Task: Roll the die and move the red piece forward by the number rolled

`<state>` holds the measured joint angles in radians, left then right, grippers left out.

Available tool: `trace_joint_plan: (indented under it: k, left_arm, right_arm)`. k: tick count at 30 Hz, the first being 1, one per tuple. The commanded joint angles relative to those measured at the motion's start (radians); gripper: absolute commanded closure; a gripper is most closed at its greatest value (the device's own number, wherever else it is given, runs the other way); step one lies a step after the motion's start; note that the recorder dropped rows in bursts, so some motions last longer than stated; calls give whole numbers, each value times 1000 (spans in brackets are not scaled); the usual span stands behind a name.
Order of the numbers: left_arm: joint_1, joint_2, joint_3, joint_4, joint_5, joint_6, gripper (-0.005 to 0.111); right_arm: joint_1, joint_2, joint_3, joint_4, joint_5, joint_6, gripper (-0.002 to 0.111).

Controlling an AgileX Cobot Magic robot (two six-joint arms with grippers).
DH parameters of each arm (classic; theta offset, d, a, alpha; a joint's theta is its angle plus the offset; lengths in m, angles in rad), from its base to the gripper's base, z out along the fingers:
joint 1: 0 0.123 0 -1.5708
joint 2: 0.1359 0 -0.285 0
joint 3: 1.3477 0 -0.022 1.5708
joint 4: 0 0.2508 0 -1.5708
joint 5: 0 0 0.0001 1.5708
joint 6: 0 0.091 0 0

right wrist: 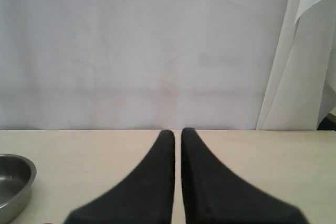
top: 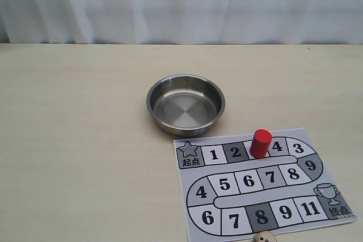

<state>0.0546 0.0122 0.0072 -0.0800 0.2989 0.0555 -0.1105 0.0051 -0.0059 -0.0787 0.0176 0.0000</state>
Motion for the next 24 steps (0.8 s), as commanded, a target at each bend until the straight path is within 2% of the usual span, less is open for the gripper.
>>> trace_joint_plan:
  k: [1, 9, 16, 24]
  left_arm:
    - [-8, -1, -7, 0, -13, 0, 107]
    - [-8, -1, -7, 0, -13, 0, 107]
    - [-8, -1, -7, 0, -13, 0, 107]
    - [-8, -1, -7, 0, -13, 0, 107]
  right_arm:
    - [-4, -5, 6, -34, -11, 18, 104]
    - [-4, -5, 6, -34, 42, 18, 104]
    - [68, -5, 6, -34, 122, 18, 104]
    - [68, -5, 6, -11, 153, 18, 104]
